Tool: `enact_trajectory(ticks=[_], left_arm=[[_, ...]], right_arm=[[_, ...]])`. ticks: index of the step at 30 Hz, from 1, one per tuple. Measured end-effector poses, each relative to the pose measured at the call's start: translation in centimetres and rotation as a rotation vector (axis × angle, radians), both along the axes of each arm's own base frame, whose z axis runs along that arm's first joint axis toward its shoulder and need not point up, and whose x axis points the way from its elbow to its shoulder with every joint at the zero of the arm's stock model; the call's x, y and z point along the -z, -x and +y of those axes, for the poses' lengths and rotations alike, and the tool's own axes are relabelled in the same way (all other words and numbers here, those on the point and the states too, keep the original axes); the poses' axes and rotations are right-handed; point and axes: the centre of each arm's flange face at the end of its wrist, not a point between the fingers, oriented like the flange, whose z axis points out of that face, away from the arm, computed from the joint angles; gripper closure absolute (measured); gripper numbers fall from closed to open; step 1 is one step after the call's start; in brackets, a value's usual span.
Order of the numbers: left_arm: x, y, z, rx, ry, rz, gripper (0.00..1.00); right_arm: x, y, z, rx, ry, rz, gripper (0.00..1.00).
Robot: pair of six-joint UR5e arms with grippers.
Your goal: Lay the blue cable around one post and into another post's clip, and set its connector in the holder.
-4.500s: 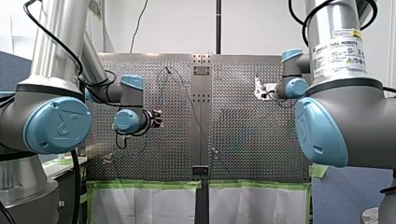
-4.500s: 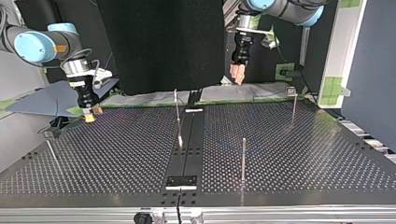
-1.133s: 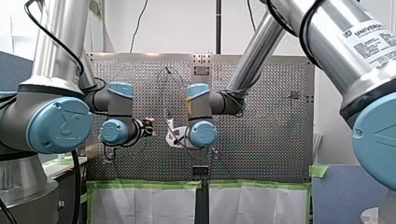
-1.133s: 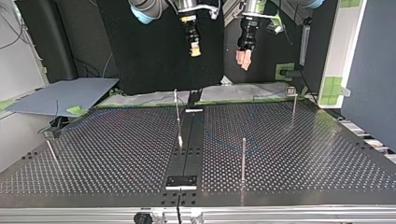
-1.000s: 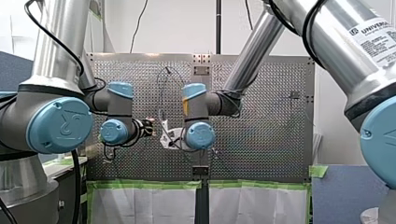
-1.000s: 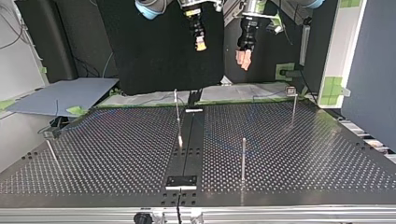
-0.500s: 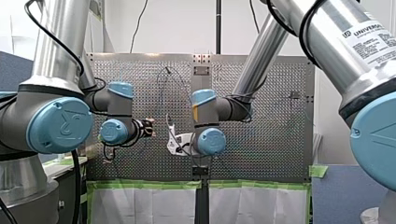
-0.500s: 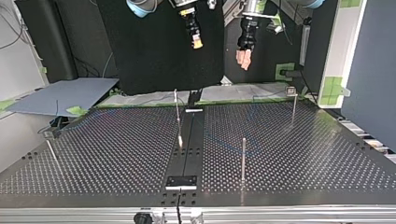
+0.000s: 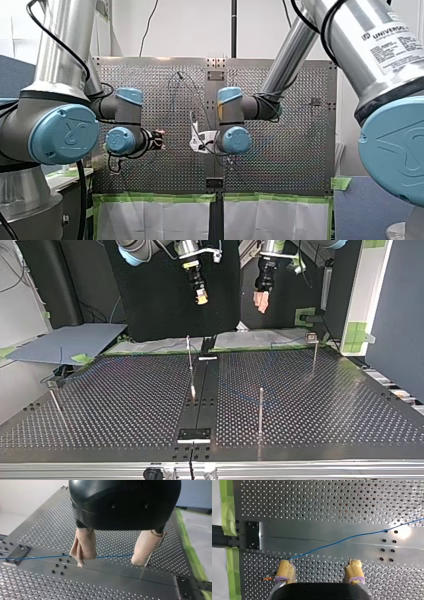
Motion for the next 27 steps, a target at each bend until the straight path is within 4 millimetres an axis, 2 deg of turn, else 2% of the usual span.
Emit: enact_trajectory(ticks=[27], left_arm=[[0.22,0.20,-0.32,0.036,-0.005,0.046,0.00]], right_arm=[[-0.17,-0.12,0.67,-0.044,-0.013,0.023,0.00]])
